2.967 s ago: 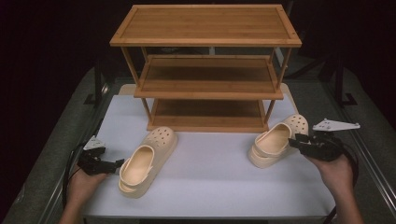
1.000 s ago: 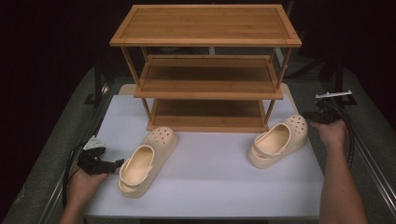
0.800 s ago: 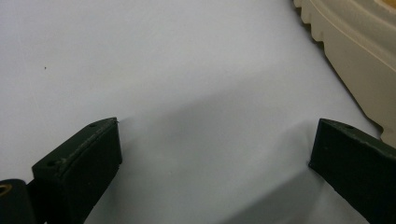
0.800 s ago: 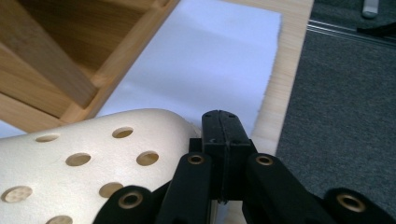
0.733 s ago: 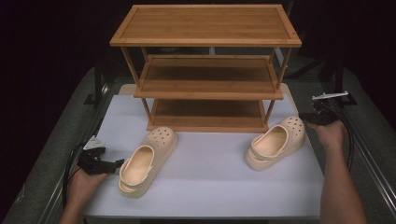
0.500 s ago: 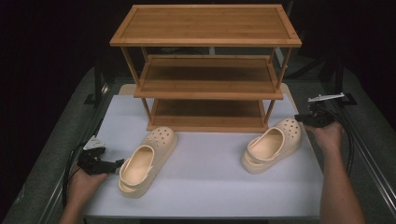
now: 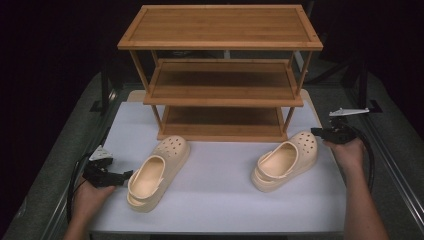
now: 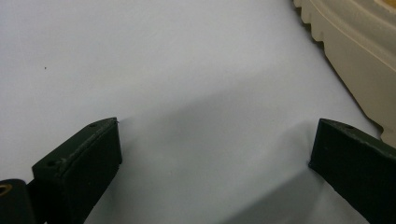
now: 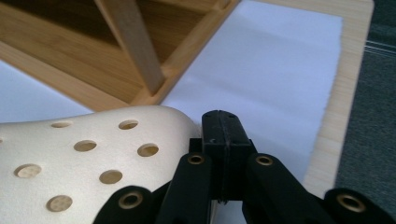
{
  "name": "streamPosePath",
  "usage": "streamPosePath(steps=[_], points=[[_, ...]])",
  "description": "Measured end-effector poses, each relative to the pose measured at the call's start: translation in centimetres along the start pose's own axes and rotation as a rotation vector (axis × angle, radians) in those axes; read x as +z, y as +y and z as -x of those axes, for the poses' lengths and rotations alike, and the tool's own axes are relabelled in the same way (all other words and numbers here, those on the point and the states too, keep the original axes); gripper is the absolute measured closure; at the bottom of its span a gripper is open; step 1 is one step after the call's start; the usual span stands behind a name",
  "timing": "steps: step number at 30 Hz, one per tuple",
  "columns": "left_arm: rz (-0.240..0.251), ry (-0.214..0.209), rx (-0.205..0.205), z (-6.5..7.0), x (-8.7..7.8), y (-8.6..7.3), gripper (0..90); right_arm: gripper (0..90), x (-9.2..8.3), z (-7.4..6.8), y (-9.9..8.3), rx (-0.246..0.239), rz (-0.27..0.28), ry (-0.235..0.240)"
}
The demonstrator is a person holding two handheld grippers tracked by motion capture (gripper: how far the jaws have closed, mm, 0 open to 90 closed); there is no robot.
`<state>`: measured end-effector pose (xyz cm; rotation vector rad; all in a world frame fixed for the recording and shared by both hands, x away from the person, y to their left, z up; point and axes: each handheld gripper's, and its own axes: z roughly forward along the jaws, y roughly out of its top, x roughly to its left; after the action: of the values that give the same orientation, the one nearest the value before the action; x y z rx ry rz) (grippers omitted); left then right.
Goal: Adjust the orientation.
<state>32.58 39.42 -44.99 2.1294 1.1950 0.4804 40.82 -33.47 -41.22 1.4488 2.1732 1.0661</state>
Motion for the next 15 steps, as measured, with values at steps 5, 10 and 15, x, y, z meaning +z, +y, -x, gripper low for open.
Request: streamPosePath(steps=[5,10,15], points=[[0.000,0.000,-0.001,0.0,0.0,0.0,1.2,90.0,-0.1,-0.9,-0.2,-0.023,-0.006,0.019],[0.001,0.000,-0.001,0.0,0.0,0.0,1.2,90.0,0.0,-2.3,-0.3,-0.050,-0.009,0.026],[0.002,0.000,-0.001,0.0,0.0,0.0,1.2,90.0,0.0,-3.0,-0.5,-0.057,-0.005,0.035]])
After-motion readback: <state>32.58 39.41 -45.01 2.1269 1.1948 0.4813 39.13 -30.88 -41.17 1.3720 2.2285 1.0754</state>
